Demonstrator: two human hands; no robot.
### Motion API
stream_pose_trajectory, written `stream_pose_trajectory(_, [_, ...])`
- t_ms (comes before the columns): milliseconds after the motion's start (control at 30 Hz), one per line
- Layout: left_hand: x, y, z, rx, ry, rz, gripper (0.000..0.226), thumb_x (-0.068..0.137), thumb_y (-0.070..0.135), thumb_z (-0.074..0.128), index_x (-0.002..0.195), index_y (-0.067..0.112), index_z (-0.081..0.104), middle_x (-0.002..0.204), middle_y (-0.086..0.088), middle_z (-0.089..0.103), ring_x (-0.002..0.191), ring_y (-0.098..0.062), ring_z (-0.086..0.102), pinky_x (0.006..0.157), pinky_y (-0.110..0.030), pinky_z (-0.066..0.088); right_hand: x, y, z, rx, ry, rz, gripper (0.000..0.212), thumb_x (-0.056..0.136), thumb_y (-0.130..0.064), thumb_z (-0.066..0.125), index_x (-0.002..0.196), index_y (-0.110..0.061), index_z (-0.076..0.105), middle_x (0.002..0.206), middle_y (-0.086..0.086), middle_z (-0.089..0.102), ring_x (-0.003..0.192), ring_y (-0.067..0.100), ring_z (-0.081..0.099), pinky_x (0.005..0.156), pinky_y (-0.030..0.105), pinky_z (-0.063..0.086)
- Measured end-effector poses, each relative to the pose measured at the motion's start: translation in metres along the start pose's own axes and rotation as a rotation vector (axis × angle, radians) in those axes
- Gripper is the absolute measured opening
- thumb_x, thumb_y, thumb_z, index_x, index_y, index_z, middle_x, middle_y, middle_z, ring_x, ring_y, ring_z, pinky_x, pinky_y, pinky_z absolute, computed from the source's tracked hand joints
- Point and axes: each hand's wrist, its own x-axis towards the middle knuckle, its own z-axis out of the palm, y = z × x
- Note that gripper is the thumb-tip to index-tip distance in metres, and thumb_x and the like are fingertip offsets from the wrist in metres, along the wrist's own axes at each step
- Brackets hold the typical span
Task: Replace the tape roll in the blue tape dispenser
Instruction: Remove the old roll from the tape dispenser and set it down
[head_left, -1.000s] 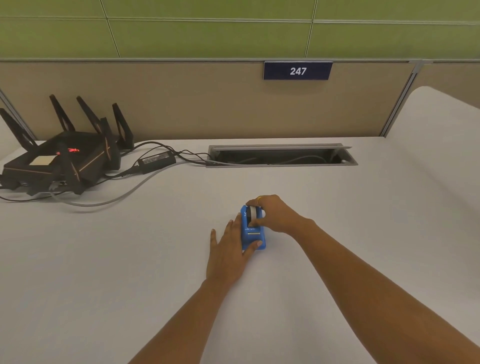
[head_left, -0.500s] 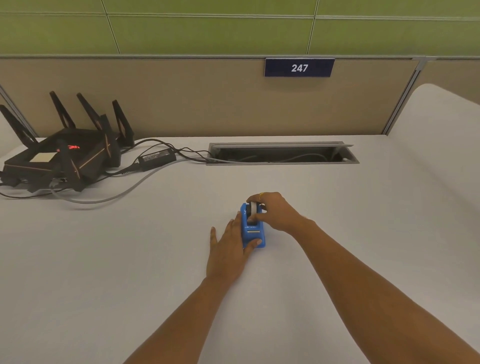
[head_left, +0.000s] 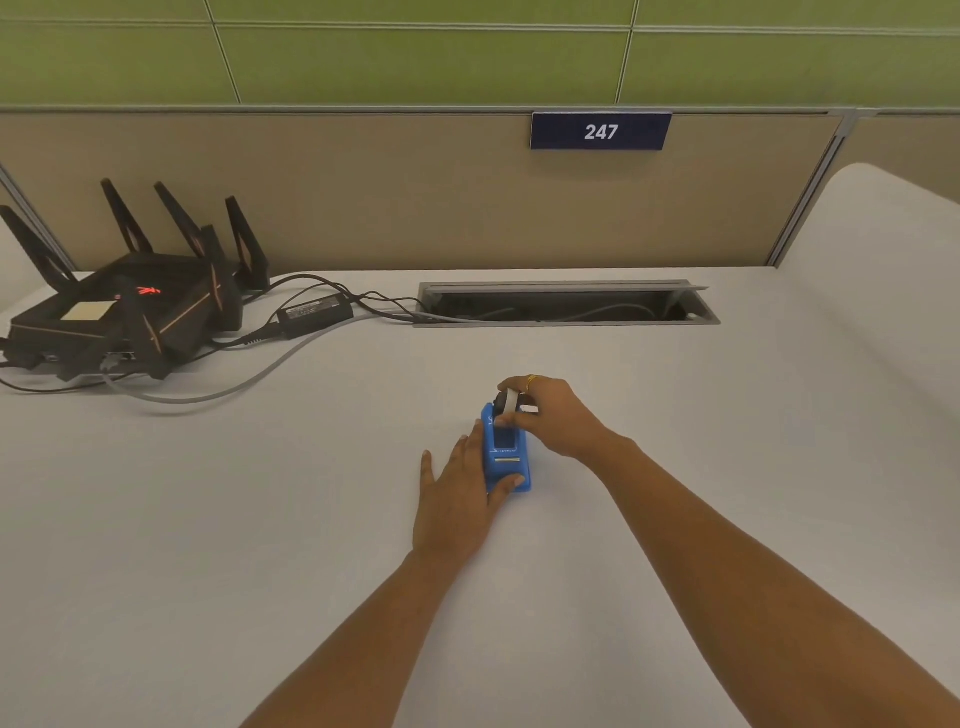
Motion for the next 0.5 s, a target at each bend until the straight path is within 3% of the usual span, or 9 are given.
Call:
stream_pose_trajectory(367, [-0.002,0.000,-0.001,-0.026,0.003,0.003,0.071,0.087,0.057,0.032,0.144,0.024,0.007,0.151,0.007,0.030,0.139,-0.009,0.028,0.117,-0.042,-0.004,-0.014,0.005,0.016,0.043,0.148,-0.025,0.046,0.082,-0.019,0.065,0.125,-0.010,0.051,0.130,0.008,0.057,0.121,0.022,0.050,0.098,0.022,0.034])
stream_pose_trajectory(500, [-0.005,0.001,-0.003,-0.055,-0.010,0.004,0.068,0.089,0.052,0.035,0.144,0.023,0.010,0.151,0.005,0.030,0.139,-0.010,0.028,0.117,-0.040,-0.003,-0.022,0.003,0.017,0.065,0.200,-0.031,0.048,0.082,-0.019,0.065,0.126,-0.013,0.051,0.131,0.007,0.056,0.122,0.022,0.050,0.103,0.028,0.035])
